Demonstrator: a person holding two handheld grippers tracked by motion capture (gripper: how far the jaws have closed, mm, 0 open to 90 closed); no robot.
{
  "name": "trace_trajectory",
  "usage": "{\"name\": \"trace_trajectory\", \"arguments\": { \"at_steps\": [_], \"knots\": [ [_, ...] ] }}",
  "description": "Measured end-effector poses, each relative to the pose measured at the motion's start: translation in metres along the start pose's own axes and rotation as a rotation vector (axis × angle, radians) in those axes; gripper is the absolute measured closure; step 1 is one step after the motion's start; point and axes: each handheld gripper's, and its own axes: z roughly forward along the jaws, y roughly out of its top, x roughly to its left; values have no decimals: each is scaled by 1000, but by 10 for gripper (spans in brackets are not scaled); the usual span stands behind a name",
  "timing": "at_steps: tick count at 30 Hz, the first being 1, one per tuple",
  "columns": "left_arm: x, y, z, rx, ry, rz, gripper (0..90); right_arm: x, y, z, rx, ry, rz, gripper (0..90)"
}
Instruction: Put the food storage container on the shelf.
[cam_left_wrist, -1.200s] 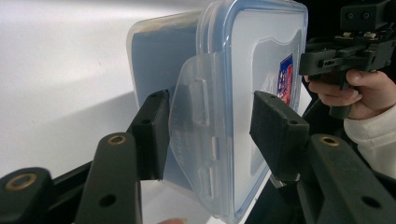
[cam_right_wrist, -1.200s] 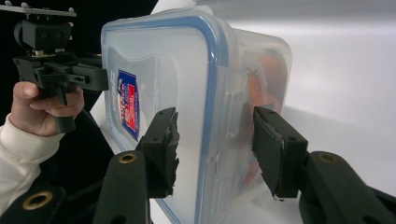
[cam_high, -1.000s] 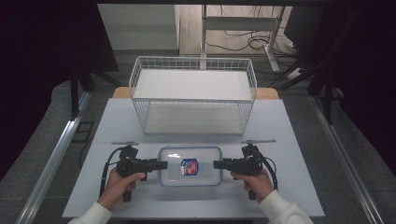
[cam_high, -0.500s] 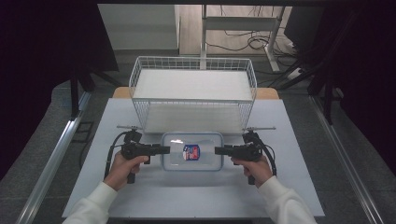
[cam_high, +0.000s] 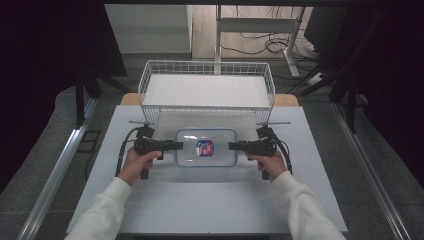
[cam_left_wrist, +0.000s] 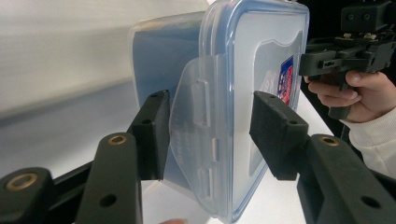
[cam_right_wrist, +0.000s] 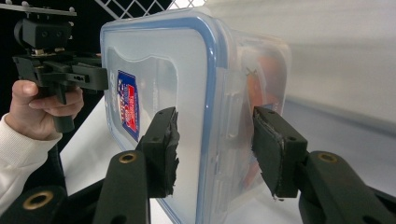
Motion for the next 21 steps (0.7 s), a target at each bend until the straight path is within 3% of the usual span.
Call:
{"name": "trace_trajectory", "arguments": {
  "at_steps": [10, 12, 21],
  "knots": [
    [16, 6, 19, 3, 1, -37, 494, -24, 2, 10, -12, -11, 35, 508],
    [21, 6, 21, 7, -9, -27, 493, -27, 2, 12, -11, -17, 35, 508],
    [30, 8, 26, -30, -21, -94, 491, -29, 2, 14, -33, -36, 92, 502]
  ]
}}
